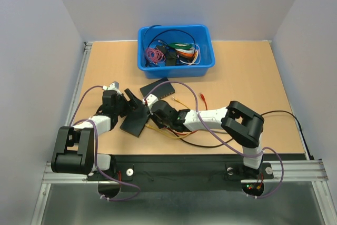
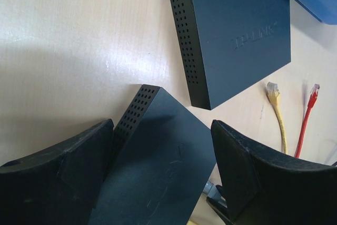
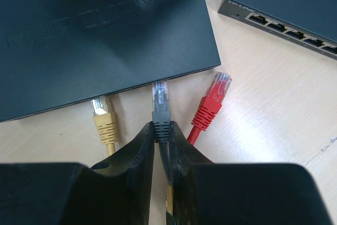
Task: Insert the plug into the switch port
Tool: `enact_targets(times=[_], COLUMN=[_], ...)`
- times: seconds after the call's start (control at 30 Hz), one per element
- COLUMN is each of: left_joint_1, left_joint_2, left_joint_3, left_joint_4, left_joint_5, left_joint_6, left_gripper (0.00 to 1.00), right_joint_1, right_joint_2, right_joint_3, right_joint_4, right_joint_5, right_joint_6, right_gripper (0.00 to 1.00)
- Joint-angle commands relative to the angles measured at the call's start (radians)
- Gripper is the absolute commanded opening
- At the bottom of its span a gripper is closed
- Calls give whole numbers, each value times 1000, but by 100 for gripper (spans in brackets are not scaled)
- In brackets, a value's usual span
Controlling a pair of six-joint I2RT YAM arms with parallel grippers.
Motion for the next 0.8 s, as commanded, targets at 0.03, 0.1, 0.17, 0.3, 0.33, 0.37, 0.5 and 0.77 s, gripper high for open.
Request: enact_targets(times=[0.03, 0.1, 0.17, 0.3, 0.33, 0.37, 0.5, 0.77], left_joint_1=[-19, -19, -19, -19, -19, -19, -20, -46], left_joint_2=[23, 26, 31, 37, 43, 44, 46, 63], left_joint_3=[20, 23, 26, 31, 31, 31, 28, 32], left_joint_4=[-38, -38, -38, -33, -31, -27, -24, -15], left_joint_5=[18, 19, 24, 38, 48, 50, 56, 76], left_joint_6=[5, 5, 7, 13, 16, 19, 18, 19], left_gripper=[86, 86, 87, 87, 87, 86, 87, 87], right_joint_1=[19, 19, 19, 19, 19, 21, 19, 21], right_joint_2=[-29, -29, -26, -9, -5, -3, -6, -15], right_joint_3=[68, 68, 71, 71, 70, 68, 61, 2], right_joint_4=[96, 94, 94, 100, 110, 114, 140, 260], right_joint_5=[-19, -21, -27, -54, -62, -71, -86, -102], right_joint_6=[10, 10, 10, 15, 18, 24, 30, 24], right_gripper=[0, 1, 1, 0, 1, 0, 0, 0])
